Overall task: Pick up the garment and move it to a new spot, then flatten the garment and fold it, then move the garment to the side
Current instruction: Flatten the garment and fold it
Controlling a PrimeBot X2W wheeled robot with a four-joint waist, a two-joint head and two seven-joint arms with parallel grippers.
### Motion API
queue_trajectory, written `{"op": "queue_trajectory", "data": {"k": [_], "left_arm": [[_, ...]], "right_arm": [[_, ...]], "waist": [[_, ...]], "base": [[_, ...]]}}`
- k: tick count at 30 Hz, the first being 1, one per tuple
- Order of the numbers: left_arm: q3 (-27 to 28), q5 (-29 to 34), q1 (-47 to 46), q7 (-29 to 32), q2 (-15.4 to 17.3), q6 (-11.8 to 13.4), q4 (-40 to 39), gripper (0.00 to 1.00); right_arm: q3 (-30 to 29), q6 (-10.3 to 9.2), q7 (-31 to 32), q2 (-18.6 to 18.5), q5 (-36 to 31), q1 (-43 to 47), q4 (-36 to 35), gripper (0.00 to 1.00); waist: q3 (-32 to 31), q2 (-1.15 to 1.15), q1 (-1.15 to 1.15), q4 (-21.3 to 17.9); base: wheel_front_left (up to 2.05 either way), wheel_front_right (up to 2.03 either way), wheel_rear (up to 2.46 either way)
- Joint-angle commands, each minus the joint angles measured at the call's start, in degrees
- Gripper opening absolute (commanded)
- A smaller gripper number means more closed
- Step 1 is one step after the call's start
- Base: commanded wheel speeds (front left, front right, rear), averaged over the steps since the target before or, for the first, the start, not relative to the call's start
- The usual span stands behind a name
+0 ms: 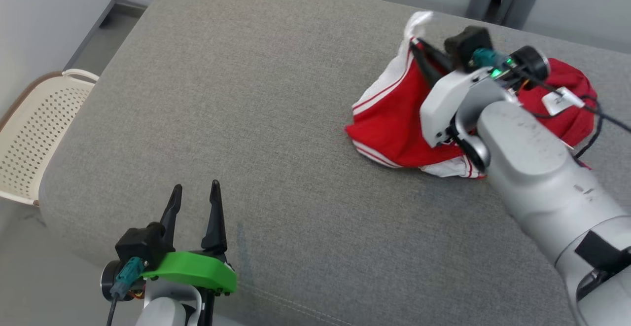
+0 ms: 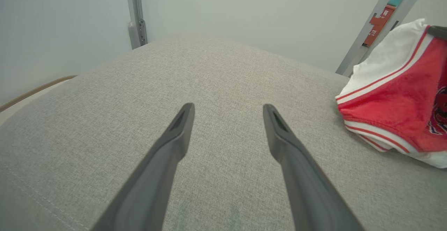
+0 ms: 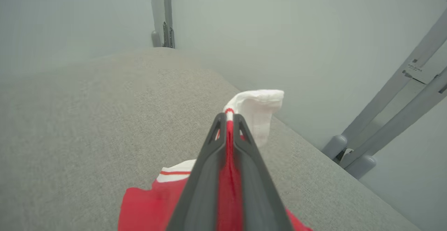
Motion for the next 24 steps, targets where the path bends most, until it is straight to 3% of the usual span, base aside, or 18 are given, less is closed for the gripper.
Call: {"op": "queue_trajectory", "data": {"k": [1,6,14,15,16,17,24], "left_arm": [[0.4,0.8,0.3,0.0,0.4,0.3,-0.2,1.0],[0.8,0.8,1.1,0.0,1.0,0.6,-0.5,1.0],[1.0,0.3,2.3,0.0,1.6,1.1,-1.3,1.0],[1.0,0.2,2.4,0.0,1.6,1.1,-1.4,1.0],[0.9,0.2,2.5,0.1,1.7,1.2,-1.5,1.0],[0.9,0.1,2.5,0.1,1.7,1.2,-1.6,1.0],[0.6,0.0,3.1,0.5,2.1,1.6,-2.2,1.0]], "right_arm": [[1.2,-0.09,-0.8,0.6,0.3,1.8,-0.6,0.0],[9.7,-0.09,-3.2,3.0,-1.1,7.8,-4.3,0.0],[18.3,-0.09,-4.9,5.0,-4.2,16.1,-7.9,0.0],[18.7,-0.09,-4.9,5.2,-4.3,16.9,-8.2,0.21],[19.1,-0.09,-4.9,5.4,-4.1,18.1,-8.5,0.76],[19.1,-0.09,-5.0,5.5,-3.8,18.7,-8.8,1.0],[15.9,-0.09,-5.1,4.0,-0.7,20.1,-12.4,1.0]], "waist": [[-1.1,0.0,0.0,-1.0],[-2.3,0.0,0.0,-1.8],[-3.7,0.0,0.0,-3.2],[-3.8,0.0,0.0,-3.5],[-4.0,0.0,0.0,-3.7],[-4.1,0.0,0.0,-4.0],[-4.8,0.0,0.0,-5.6]], "base": [[0.0,0.0,0.0],[0.0,0.0,0.0],[0.0,0.0,0.0],[0.0,0.0,0.0],[0.0,0.0,0.0],[0.0,0.0,0.0],[0.0,0.0,0.0]]}}
